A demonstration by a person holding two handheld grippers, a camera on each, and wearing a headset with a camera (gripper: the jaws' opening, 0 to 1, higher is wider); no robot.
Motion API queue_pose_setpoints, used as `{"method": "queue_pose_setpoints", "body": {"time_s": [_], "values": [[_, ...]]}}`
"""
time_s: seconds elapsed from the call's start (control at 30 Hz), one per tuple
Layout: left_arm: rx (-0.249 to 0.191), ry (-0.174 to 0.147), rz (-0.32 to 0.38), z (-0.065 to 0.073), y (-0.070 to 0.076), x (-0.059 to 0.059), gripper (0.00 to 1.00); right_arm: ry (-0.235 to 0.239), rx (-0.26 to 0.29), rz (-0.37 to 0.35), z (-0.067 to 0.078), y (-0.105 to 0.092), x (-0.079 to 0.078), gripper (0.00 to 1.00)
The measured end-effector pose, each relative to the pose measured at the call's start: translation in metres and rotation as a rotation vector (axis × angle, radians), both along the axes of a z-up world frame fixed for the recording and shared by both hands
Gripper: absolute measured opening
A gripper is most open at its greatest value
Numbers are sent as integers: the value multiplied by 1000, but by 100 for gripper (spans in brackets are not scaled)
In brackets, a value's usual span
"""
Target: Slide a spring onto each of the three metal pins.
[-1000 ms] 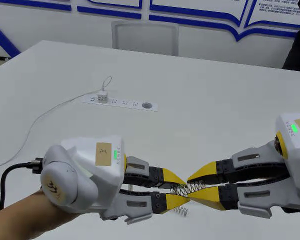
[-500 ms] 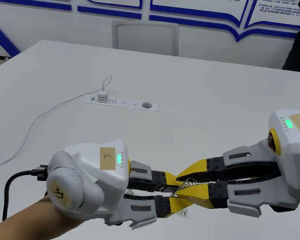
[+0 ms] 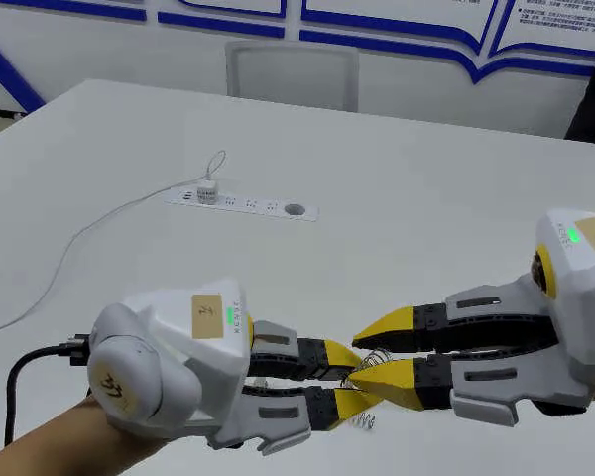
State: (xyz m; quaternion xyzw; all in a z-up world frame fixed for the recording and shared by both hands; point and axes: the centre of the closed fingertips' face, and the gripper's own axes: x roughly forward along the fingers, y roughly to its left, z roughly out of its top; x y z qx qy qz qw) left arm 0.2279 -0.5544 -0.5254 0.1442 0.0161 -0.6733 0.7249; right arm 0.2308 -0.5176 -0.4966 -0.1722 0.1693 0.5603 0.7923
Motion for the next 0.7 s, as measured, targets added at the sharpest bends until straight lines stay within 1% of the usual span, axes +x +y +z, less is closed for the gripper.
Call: {"method": "queue_pose_setpoints", "body": {"time_s": [0.1, 0.2, 0.27, 0.3, 0.37, 0.4, 0.47, 0.5, 0.53, 0.6, 0.67, 0.7], "values": [[-3, 0, 4, 0, 0, 1, 9, 15, 7, -2, 0, -2, -2, 15], [-8, 7, 7, 0, 0, 1, 9, 17, 10, -13, -1, -3, -2, 15], [-8, 9, 9, 0, 0, 1, 9, 11, 19, -10, 0, -3, -3, 12], [-9, 7, 10, 0, 0, 1, 9, 16, 22, -11, 0, -2, -3, 12], [-5, 9, 9, 0, 0, 0, 9, 15, 17, -9, 0, -2, -4, 11], [-4, 14, 7, -1, 0, -1, 9, 14, 14, -8, 0, -1, -4, 11], [-17, 63, 1, 0, 0, -3, 10, 13, 13, 1, 1, 1, -6, 11], [-16, 53, 7, -1, 0, -2, 10, 7, 7, -1, 1, 1, -6, 11], [-13, 52, 20, -1, 1, 0, 10, -6, -4, -8, 0, 0, -3, 11], [-17, 75, 27, 0, 0, 2, 10, -2, 4, -9, 1, 1, -3, 11], [-20, 74, 42, 1, 1, 4, 11, -10, 1, -13, 2, 1, -1, 11], [-32, 95, 63, 2, 2, 7, 12, -15, 1, -14, 3, 1, 0, 11]]}}
